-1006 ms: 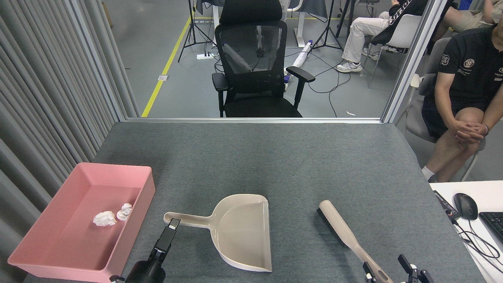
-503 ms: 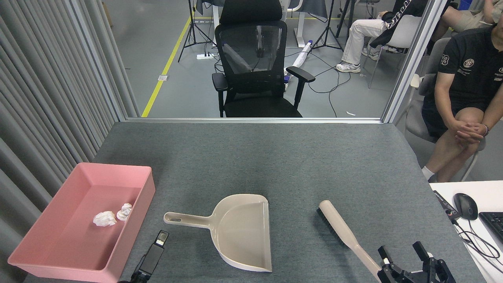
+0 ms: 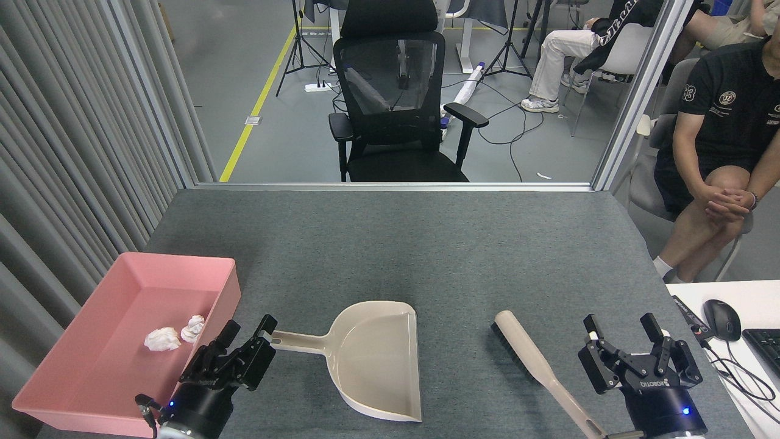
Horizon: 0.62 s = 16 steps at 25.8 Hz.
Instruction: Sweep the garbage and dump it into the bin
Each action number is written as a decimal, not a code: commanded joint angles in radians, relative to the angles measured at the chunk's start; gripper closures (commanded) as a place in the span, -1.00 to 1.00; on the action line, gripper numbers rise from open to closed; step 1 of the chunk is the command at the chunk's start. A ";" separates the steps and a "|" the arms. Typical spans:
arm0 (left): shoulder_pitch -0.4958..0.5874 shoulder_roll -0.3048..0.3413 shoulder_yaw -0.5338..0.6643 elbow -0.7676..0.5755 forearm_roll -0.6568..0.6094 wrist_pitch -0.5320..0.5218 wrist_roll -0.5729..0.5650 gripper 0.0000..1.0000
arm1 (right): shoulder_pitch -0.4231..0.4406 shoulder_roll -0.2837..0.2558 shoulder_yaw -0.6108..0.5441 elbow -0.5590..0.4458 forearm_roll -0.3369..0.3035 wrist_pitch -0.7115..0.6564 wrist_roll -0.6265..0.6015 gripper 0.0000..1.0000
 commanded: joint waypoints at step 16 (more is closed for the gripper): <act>-0.036 -0.040 -0.001 -0.037 -0.276 0.007 0.005 -0.98 | -0.042 0.116 0.131 0.055 0.182 0.131 -0.029 -0.95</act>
